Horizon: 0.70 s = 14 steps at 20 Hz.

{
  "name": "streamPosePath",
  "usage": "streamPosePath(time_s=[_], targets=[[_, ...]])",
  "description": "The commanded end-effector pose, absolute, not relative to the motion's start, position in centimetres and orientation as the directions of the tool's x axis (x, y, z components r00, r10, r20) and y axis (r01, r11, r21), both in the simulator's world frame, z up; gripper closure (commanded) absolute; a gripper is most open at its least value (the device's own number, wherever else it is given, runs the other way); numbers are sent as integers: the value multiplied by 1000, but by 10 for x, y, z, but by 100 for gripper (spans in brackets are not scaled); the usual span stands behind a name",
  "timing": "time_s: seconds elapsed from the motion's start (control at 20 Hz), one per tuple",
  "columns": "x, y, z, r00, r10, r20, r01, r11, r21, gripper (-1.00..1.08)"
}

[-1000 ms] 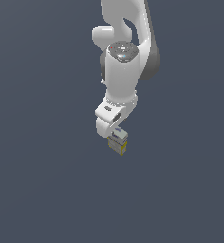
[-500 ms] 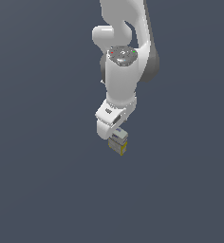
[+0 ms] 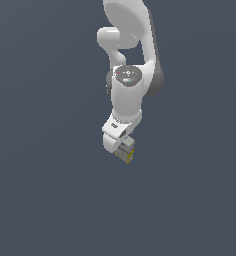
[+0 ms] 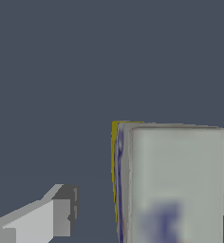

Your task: Pick up the object and move it to a goal position.

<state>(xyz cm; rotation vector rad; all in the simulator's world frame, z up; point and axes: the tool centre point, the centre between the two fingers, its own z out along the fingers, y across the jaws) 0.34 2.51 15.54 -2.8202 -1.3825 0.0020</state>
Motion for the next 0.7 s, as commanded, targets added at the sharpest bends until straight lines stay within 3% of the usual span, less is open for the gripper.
streamPosePath(time_s=[0.0, 0.05, 0.1, 0.65], targets=[[4, 25, 152, 612, 791, 0, 791, -612, 0, -92], [5, 25, 152, 612, 791, 0, 791, -612, 0, -92], [5, 25, 152, 612, 791, 0, 791, -612, 0, 108], [5, 25, 153, 612, 791, 0, 791, -612, 0, 108]])
